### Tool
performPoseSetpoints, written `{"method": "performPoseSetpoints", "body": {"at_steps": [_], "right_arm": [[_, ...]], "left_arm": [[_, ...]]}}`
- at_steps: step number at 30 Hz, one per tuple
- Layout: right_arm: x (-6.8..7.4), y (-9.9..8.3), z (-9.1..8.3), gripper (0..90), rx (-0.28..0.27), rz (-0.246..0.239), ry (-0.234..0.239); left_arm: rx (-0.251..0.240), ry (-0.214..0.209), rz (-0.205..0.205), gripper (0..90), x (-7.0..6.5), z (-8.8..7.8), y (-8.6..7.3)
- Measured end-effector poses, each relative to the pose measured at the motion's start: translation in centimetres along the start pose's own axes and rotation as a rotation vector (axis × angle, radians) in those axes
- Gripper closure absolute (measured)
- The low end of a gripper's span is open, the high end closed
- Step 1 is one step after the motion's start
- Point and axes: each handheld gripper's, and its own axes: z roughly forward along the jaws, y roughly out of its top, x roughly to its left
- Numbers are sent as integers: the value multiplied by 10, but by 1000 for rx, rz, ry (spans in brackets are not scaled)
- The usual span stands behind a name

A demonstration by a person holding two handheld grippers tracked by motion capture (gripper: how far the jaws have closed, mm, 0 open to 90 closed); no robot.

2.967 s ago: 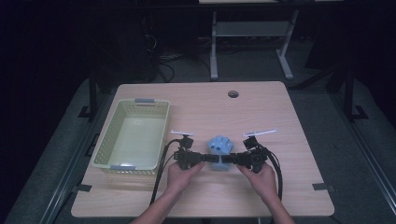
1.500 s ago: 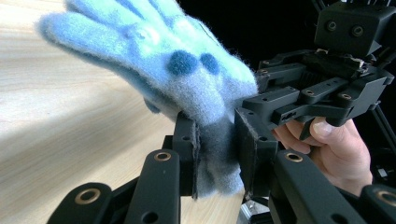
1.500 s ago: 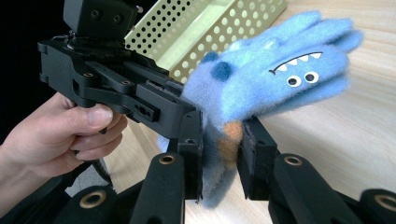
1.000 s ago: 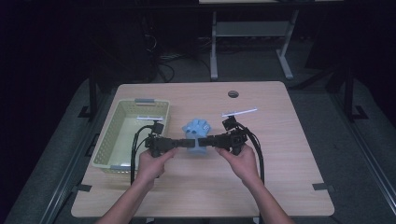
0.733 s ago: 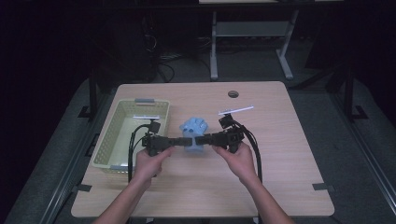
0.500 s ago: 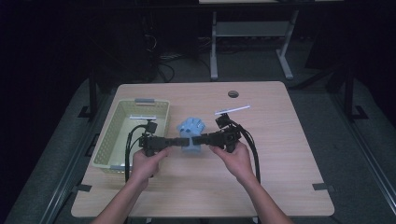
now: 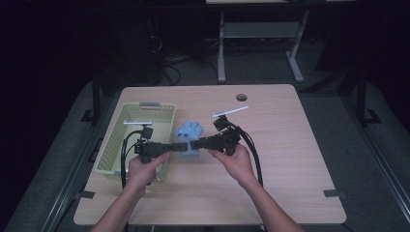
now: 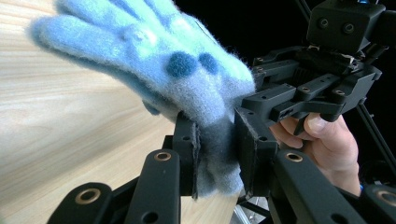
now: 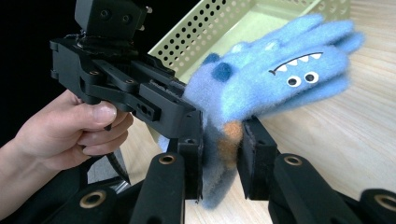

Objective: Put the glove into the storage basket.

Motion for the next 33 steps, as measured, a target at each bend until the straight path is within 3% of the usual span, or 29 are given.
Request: {"method": "performPoseSetpoints", "body": {"at_steps": [33], "right_arm": [[17,27,38,728,8,-34,37]], "left_arm": [[-47,16,-2,710,14,-46,8]]}}
